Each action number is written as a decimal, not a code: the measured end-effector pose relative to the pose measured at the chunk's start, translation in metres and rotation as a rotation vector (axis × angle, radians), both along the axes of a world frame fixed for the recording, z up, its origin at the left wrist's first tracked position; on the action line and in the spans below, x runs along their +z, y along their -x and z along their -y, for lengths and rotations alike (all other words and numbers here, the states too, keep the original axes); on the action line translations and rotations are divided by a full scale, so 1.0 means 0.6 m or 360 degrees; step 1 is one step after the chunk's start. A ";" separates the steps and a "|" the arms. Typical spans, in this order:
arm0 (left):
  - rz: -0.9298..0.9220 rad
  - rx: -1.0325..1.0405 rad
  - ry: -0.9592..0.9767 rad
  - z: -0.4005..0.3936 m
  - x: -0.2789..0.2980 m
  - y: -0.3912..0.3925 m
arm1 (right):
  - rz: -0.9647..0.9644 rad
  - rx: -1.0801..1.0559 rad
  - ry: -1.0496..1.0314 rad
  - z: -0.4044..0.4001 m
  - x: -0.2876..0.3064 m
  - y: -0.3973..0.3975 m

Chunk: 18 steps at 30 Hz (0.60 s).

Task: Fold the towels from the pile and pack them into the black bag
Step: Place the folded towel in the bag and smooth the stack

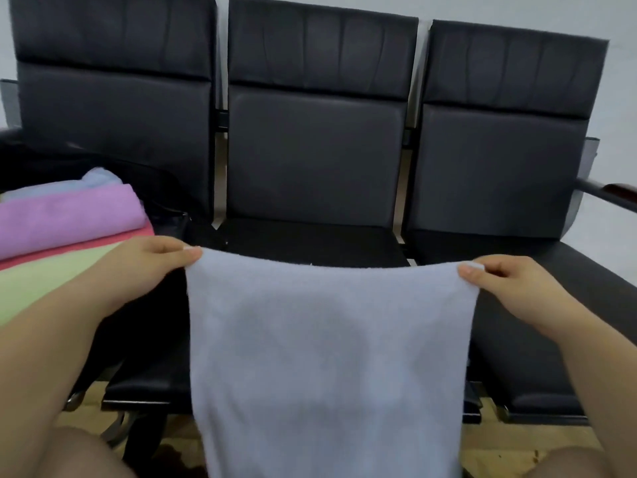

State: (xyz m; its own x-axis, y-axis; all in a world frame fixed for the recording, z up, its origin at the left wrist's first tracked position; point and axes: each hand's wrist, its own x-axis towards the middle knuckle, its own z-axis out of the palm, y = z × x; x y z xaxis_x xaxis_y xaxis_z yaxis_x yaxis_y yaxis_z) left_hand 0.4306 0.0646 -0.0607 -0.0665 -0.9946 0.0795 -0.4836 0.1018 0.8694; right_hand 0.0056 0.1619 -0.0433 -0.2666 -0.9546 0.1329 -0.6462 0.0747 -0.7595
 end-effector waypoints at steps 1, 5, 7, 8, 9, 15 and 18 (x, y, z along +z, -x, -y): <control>0.0137 -0.0011 -0.0013 0.009 -0.005 0.000 | -0.0086 -0.0033 -0.0012 0.011 -0.004 -0.001; 0.0285 0.0045 -0.0067 0.051 -0.020 0.019 | -0.0292 -0.0174 -0.0072 0.063 -0.017 -0.003; 0.0189 0.0117 -0.0093 0.073 -0.031 0.034 | -0.0306 -0.0241 -0.0082 0.090 -0.027 -0.005; 0.0099 0.0154 -0.0124 0.083 -0.036 0.043 | -0.0290 -0.0279 -0.0078 0.103 -0.033 -0.007; -0.0009 0.0180 -0.0169 0.091 -0.041 0.052 | -0.0267 -0.0327 -0.0052 0.116 -0.040 -0.010; -0.0151 0.0337 0.0041 0.153 -0.085 0.114 | -0.0259 -0.0444 0.0137 0.185 -0.087 -0.029; 0.0315 -0.0085 -0.0152 0.151 -0.108 0.156 | -0.0153 -0.0040 -0.0143 0.208 -0.122 -0.041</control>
State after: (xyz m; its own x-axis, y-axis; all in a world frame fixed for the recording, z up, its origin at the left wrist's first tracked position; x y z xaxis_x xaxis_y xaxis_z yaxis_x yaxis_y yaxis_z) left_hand 0.3372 -0.0260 -0.1253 -0.1240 -0.9917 -0.0348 -0.6419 0.0534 0.7649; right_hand 0.0302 0.0370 -0.1166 -0.2809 -0.9569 0.0735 -0.7129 0.1567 -0.6836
